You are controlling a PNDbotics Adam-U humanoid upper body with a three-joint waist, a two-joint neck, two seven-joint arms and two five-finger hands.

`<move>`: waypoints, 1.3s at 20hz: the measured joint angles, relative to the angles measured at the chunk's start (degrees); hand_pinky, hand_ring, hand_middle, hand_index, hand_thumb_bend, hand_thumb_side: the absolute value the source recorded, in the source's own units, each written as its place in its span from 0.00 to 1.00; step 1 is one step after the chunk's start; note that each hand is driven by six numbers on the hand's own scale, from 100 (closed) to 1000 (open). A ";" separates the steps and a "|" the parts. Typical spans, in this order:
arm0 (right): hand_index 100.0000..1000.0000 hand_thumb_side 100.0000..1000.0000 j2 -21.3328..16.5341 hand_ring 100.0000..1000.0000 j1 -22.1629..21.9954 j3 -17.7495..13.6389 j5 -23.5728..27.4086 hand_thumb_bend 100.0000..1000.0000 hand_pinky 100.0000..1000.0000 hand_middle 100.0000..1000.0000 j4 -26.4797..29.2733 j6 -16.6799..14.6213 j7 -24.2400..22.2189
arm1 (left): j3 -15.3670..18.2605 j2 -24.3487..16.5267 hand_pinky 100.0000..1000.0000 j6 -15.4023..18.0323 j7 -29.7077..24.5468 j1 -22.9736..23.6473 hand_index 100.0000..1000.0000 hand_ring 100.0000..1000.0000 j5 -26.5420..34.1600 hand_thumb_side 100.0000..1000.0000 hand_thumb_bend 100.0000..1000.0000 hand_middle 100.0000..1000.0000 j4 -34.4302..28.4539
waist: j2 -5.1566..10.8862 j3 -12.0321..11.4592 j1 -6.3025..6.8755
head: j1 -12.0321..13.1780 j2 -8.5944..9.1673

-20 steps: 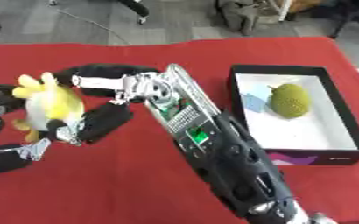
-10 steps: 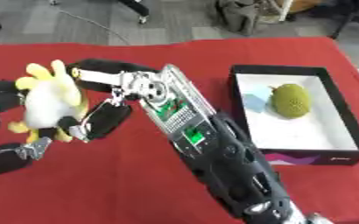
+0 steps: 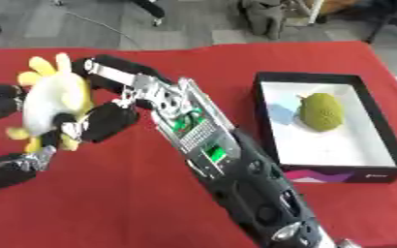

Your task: Pick up the objects with one hand, pass them to the other hand, and then place them into the box on the other side of the table.

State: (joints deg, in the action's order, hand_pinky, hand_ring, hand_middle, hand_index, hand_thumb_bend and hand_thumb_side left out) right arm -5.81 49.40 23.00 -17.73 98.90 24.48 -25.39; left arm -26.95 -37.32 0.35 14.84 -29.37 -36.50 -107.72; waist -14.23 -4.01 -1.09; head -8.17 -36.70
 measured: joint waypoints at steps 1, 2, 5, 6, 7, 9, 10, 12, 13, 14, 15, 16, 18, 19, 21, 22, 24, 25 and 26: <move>0.45 0.00 -0.16 1.00 -0.06 -0.03 0.62 0.00 0.93 0.45 0.21 0.19 0.38 | 0.01 -0.01 0.70 -1.08 -0.04 0.33 0.82 0.67 0.62 0.36 0.35 0.62 0.26 | 0.00 0.03 0.00 | 0.00 0.00; 0.45 0.00 -0.53 1.00 -0.18 -0.12 1.30 0.00 0.93 0.45 0.55 0.40 0.71 | 0.11 -0.01 0.70 -2.59 -0.17 0.71 0.85 0.69 1.51 0.41 0.40 0.65 0.60 | 0.00 0.04 0.00 | 0.00 0.00; 0.45 0.00 -1.86 1.00 -0.92 -0.91 3.24 0.00 0.93 0.45 1.90 1.01 1.47 | 1.05 -0.10 0.71 -8.24 -0.63 1.68 0.92 0.73 5.29 0.54 0.57 0.69 1.97 | 0.00 0.09 0.03 | 0.01 0.00; 0.45 0.00 -2.19 1.00 -1.09 -1.27 3.84 0.00 0.93 0.45 2.31 1.29 1.80 | 1.53 -0.14 0.71 -10.32 -0.71 2.00 0.93 0.73 6.79 0.59 0.62 0.69 2.35 | 0.00 0.09 0.03 | 0.02 0.00; 0.45 0.00 -2.51 1.00 -1.24 -1.72 4.39 0.00 0.93 0.45 2.71 1.59 2.24 | 2.07 -0.17 0.71 -12.32 -0.68 2.26 0.92 0.73 8.30 0.63 0.65 0.69 2.58 | 0.00 0.10 0.03 | 0.03 0.00; 0.45 0.00 -3.09 1.00 -1.81 -2.70 5.43 0.00 0.94 0.45 3.53 2.18 3.34 | 3.30 -0.25 0.70 -15.90 -0.28 2.76 0.92 0.73 10.84 0.69 0.68 0.68 2.65 | 0.00 0.10 0.03 | 0.10 0.00; 0.46 0.00 -3.38 1.00 -2.11 -3.27 5.99 0.00 0.94 0.45 3.91 2.44 3.96 | 4.01 -0.42 0.70 -17.40 0.17 2.99 0.93 0.73 11.93 0.71 0.68 0.68 2.60 | 0.00 0.11 0.03 | 0.16 0.00; 0.46 0.00 -4.07 1.00 -2.74 -4.52 7.13 0.00 0.94 0.45 4.65 3.03 5.26 | 5.48 -0.64 0.69 -19.75 1.50 3.48 0.92 0.73 13.54 0.73 0.69 0.68 2.22 | 0.00 0.14 0.02 | 0.24 0.00; 0.47 0.00 -4.47 1.00 -3.12 -5.25 7.72 0.00 0.94 0.45 5.07 3.31 5.95 | 6.22 -0.64 0.69 -20.59 2.29 3.76 0.92 0.72 14.21 0.74 0.67 0.67 1.92 | 0.00 0.17 0.01 | 0.28 0.00; 0.47 0.00 -4.93 1.00 -3.54 -5.99 8.31 0.00 0.94 0.45 5.49 3.58 6.65 | 6.96 -0.64 0.68 -21.28 3.05 4.02 0.91 0.72 14.91 0.74 0.66 0.67 1.61 | 0.00 0.20 0.00 | 0.35 0.00; 0.47 0.00 -5.46 1.00 -3.97 -6.80 8.88 0.00 0.94 0.46 5.80 3.87 7.44 | 7.68 -0.64 0.68 -21.78 3.80 4.35 0.90 0.71 15.57 0.74 0.64 0.66 1.32 | 0.00 0.27 0.00 | 0.44 0.00; 0.47 0.00 -6.10 1.00 -4.45 -7.69 9.39 0.00 0.94 0.46 6.07 4.15 8.36 | 8.41 -0.65 0.66 -22.12 4.56 4.70 0.88 0.70 16.18 0.69 0.56 0.64 1.01 | 0.00 0.39 -0.01 | 0.46 0.00; 0.48 0.00 -7.86 1.00 -5.77 -9.68 10.18 0.00 0.94 0.46 6.41 4.73 10.62 | 9.96 -0.66 0.65 -22.41 6.11 5.48 0.84 0.67 17.27 0.63 0.46 0.60 0.42 | 0.00 0.44 -0.01 | 0.46 0.00; 0.48 0.00 -8.90 1.00 -6.58 -10.67 10.45 0.00 0.94 0.46 6.42 4.99 11.85 | 10.78 -0.67 0.64 -22.48 6.92 5.92 0.81 0.65 17.63 0.61 0.42 0.59 0.14 | 0.00 0.44 -0.01 | 0.43 0.00; 0.49 0.01 -11.58 1.00 -8.66 -12.94 10.59 0.00 0.94 0.47 6.40 5.41 14.74 | 12.50 -0.67 0.64 -22.55 8.61 6.89 0.80 0.64 18.32 0.58 0.35 0.57 -0.25 | -0.01 0.44 -0.01 | 0.24 0.02; 0.50 0.02 -13.15 1.00 -9.86 -14.17 10.54 0.00 0.94 0.47 6.34 5.60 16.34 | 13.39 -0.67 0.64 -22.48 9.49 7.37 0.79 0.63 18.61 0.58 0.33 0.57 -0.39 | -0.01 0.45 -0.02 | 0.02 0.03; 0.51 0.03 -16.14 1.00 -12.40 -16.83 10.50 0.00 0.94 0.47 5.89 5.93 19.82 | 15.18 -0.61 0.63 -22.03 11.31 8.34 0.78 0.62 19.17 0.57 0.29 0.56 -0.72 | -0.02 0.53 -0.03 | -0.39 0.07; 0.51 0.03 -17.48 1.00 -13.60 -18.26 10.52 0.00 0.94 0.47 5.51 6.07 21.73 | 16.00 -0.57 0.63 -21.72 12.29 8.88 0.78 0.62 19.50 0.57 0.28 0.56 -0.84 | -0.03 0.64 -0.03 | -0.66 0.11; 0.51 0.03 -18.68 1.00 -14.75 -19.69 10.54 0.00 0.93 0.47 5.10 6.21 23.70 | 16.71 -0.51 0.63 -21.38 13.25 9.43 0.78 0.62 19.87 0.57 0.28 0.56 -0.88 | -0.03 0.79 -0.02 | -1.01 0.15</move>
State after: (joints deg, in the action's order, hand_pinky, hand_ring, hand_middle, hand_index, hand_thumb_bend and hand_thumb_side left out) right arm -24.50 34.66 3.31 -7.19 104.00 30.69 -1.69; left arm -10.25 -37.83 -21.03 28.08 -19.94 -16.63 -108.61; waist -14.27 -3.22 -1.12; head -9.18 -36.56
